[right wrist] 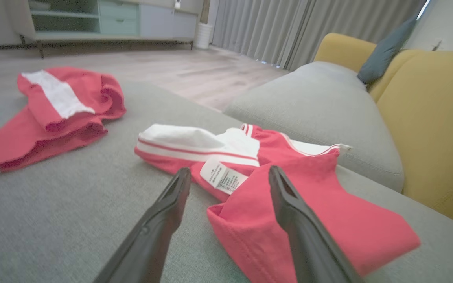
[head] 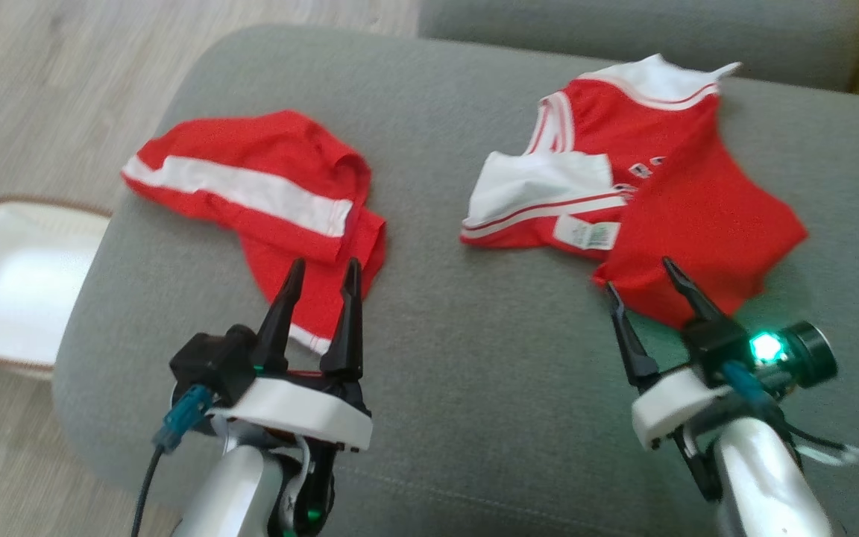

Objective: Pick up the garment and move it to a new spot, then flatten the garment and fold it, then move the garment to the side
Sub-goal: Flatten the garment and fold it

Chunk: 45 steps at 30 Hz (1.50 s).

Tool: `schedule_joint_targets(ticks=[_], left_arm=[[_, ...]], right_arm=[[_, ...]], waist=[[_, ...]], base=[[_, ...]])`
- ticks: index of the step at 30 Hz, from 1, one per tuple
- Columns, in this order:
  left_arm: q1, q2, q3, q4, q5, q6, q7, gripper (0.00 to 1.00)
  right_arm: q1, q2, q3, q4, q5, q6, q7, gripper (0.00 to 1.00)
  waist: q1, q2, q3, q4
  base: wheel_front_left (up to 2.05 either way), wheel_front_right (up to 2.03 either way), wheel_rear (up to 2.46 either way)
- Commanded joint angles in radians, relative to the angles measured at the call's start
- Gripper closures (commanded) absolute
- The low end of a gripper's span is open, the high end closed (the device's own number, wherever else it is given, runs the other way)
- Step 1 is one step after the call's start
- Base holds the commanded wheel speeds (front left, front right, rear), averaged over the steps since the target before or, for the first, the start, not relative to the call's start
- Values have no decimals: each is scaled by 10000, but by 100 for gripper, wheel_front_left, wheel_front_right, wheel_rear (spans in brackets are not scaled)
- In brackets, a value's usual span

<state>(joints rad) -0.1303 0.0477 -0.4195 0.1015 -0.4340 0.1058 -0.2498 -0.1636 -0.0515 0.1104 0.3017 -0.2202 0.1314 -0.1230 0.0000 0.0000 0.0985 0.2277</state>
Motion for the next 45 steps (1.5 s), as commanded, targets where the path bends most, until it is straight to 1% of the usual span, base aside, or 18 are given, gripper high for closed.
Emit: schedule_joint_targets(ticks=[1,8,12,15,16,17,20,24,28,33,37,39,41,45], left_arm=[[-519,26,210,-279,-38,1,-120,0],[-758,26,80,-465,-200,28,-120,0],[-839,26,18,-513,-261,54,-120,0],[-870,26,-2,-523,-283,71,-120,0],[-878,26,-8,-527,-292,81,-120,0],[-880,26,-6,-528,-297,94,-120,0],[-852,26,59,-483,-279,122,-120,0],[-810,26,170,-378,-191,83,-120,0],[-763,26,230,-326,-120,44,-120,0],[-596,26,286,-304,-39,53,-120,0],[-450,26,321,-330,31,64,-120,0],[-449,26,313,-364,50,62,-120,0],[-482,26,296,-404,66,45,-120,0],[-636,26,215,-445,84,-27,-120,0]], right_arm=[[-598,12,249,95,-402,-7,112,0],[-1458,-27,-260,1719,-1616,-7,452,0],[-1767,-45,-652,2328,-2164,-7,445,0],[-1869,-42,-816,2550,-2394,-7,438,0],[-1909,-39,-897,2659,-2467,-7,441,30],[-1946,-35,-950,2753,-2550,-7,427,100],[-2028,-20,-1038,2917,-2701,-7,292,100],[-2053,1,-1042,2971,-2679,-7,-14,100],[-2020,8,-823,2692,-2188,-7,-474,100],[-1847,10,-833,1479,-1404,-7,-843,100],[-1695,-6,-1499,98,-1062,-7,-619,100],[-1778,-286,-1915,-609,-932,-7,-302,100],[-1976,-714,-2374,-1158,-762,-7,135,100],[-2651,-1919,-3050,-1520,-503,-7,906,100]], waist=[[0,0,374,362],[0,0,942,869],[0,0,1137,1037],[0,0,1188,1080],[0,0,1200,1090],[0,0,1204,1084],[0,0,1132,953],[0,0,878,587],[0,0,527,149],[0,0,86,-384],[0,0,-76,-685],[0,0,-51,-750],[0,0,26,-782],[0,0,327,-679]], base=[[0,0,0],[0,0,0],[0,0,0],[0,0,0],[0,0,0],[0,0,0],[0,0,0],[0,0,0],[0,0,0],[0,0,0],[0,0,0],[0,0,0],[0,0,0],[0,0,0]])
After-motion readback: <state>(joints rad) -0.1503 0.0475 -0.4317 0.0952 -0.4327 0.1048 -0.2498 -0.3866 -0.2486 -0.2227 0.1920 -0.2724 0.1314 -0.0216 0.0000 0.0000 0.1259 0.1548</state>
